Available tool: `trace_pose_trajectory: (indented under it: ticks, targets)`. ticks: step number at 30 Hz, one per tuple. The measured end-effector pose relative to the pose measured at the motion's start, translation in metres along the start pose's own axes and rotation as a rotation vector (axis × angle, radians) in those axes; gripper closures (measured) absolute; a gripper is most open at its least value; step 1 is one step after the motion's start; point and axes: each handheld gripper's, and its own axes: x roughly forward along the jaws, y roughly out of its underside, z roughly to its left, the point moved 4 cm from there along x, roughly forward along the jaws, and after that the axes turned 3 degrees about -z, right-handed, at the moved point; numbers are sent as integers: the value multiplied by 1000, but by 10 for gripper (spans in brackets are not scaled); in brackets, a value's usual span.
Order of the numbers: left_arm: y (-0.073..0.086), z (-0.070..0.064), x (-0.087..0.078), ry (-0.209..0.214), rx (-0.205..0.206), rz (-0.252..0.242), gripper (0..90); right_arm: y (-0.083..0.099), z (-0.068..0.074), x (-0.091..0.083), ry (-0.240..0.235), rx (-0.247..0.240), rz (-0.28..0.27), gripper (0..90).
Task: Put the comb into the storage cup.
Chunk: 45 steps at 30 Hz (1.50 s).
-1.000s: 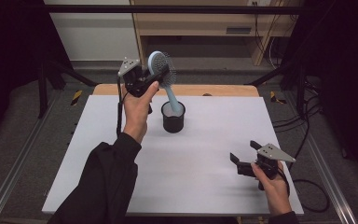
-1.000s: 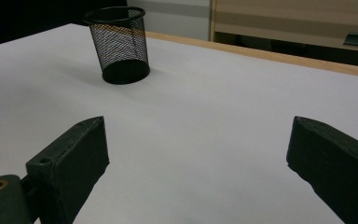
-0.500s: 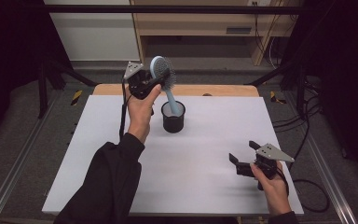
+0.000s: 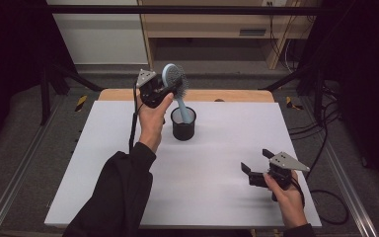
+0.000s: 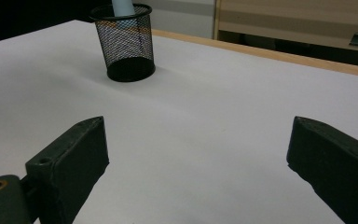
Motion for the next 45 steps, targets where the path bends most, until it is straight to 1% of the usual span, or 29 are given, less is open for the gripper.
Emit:
trace_pose_trajectory:
  ticks: [2, 4, 7, 14, 15, 27, 36, 45]
  targets:
    - [1, -1, 0, -3, 7, 1, 518, 0, -1, 0, 1, 0, 0, 56]
    - [3, -1, 0, -3, 3, 3, 517, 0, -1, 0, -1, 2, -2, 55]
    - [5, -1, 1, -4, 14, 10, 517, 0, -1, -1, -2, 2, -2, 56]
    - [9, -1, 4, -2, 19, 18, 516, 0, 0, 0, -4, 5, 0, 54]
    - [10, -1, 4, -2, 19, 19, 516, 0, 0, 0, -5, 0, 1, 54]
    - [24, 8, 4, -14, -4, 38, 515, 1, 1, 1, -8, 0, 8, 53]
    - [26, 9, 5, -20, -3, 41, 515, 1, 1, 1, -9, 1, 8, 53]
    - [29, 7, 8, -15, -6, 45, 514, 1, 1, 1, -13, 1, 8, 53]
